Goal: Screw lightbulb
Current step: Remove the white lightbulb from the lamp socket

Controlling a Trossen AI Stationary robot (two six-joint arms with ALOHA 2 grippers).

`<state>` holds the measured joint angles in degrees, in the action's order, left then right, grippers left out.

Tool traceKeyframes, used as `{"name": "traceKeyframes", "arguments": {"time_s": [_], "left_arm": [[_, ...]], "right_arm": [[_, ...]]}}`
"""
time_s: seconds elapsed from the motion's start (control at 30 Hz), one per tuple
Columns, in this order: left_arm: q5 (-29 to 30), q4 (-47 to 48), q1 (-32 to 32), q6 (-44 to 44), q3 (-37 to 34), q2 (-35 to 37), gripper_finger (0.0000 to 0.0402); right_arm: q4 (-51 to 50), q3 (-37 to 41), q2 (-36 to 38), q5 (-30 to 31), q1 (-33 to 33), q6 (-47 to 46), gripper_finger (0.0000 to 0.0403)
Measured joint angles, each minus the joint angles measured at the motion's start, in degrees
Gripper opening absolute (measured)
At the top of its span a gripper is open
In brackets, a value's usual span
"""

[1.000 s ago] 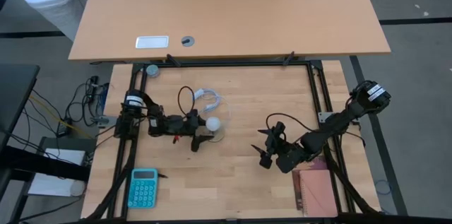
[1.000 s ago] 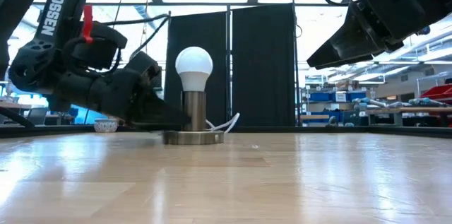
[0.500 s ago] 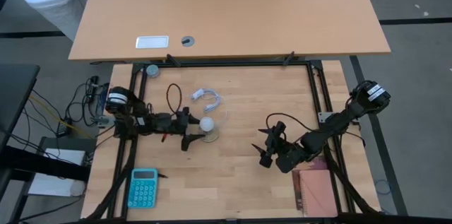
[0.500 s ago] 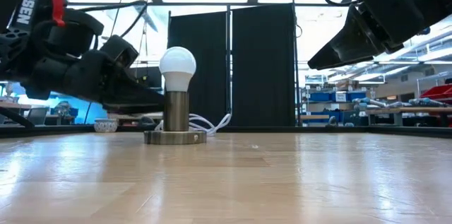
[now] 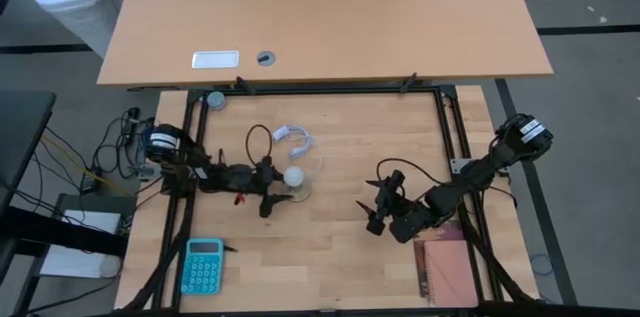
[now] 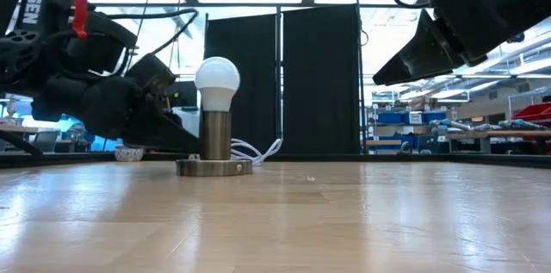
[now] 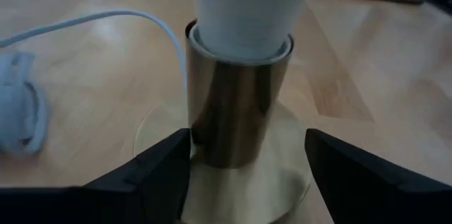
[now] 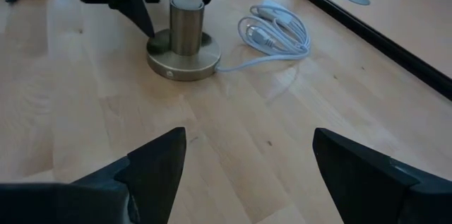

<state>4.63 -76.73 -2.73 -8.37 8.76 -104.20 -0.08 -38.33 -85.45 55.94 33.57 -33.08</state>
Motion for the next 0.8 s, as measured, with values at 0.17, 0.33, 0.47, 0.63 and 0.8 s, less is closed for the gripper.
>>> {"name": "traceKeyframes", "arguments": {"time_s": [0.17, 0.33, 0.47, 0.63, 0.8], "left_arm": [[1.0, 5.1, -1.4, 0.3, 3.6, 0.0, 0.0271], [1.2, 9.7, -1.8, 2.1, 8.1, 0.0, 0.0256], [2.3, 18.9, -1.8, 4.1, 13.0, 0.0, 0.0248], [3.5, 27.2, -1.8, 7.3, 19.7, -0.1, 0.0243], [5.3, 28.7, -1.8, 9.8, 23.6, -0.2, 0.0241]], "right_arm": [[-0.1, 0.0, 0.0, 0.0, 0.0, 0.0, 0.0309], [-0.2, 0.0, 0.0, 0.0, -0.2, 0.2, 0.0309], [-0.1, 0.0, 0.0, 0.2, -0.2, 0.2, 0.0309], [0.0, 0.0, 0.0, 0.2, -0.1, -0.1, 0.0309], [0.0, 0.0, 0.0, 0.4, 0.8, -0.3, 0.0309]]}}
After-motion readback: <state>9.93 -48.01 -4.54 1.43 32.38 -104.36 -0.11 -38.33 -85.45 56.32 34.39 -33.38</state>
